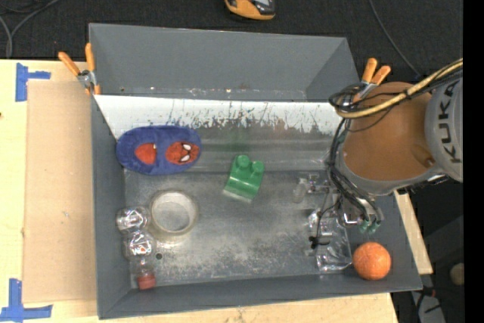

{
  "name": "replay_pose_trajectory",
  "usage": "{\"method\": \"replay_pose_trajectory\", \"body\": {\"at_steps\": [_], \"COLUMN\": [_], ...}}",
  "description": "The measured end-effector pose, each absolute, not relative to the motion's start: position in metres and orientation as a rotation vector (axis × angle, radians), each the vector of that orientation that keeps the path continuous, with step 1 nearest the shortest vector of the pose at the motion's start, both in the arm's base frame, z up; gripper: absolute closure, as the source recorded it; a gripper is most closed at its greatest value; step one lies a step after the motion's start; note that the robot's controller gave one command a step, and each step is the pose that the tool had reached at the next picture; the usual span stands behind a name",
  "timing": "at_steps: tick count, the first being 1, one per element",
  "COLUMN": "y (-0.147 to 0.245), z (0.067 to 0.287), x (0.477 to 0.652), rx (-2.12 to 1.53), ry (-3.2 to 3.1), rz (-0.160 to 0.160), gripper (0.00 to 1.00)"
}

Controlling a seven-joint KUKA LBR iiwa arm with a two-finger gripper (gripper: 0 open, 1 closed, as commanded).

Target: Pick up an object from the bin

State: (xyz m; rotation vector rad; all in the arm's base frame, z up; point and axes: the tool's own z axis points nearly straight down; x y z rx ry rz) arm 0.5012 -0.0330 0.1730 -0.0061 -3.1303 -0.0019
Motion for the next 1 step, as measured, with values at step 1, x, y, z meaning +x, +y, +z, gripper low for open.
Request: {"method": "replay_pose_trajectory", "body": {"at_steps": [1], "y": [-0.0327], "z": [0.1772], "x": [0.5030], "rx": [-0.002], "ry": [-3.139], "rz": [-0.001], "gripper": [0.00]}}
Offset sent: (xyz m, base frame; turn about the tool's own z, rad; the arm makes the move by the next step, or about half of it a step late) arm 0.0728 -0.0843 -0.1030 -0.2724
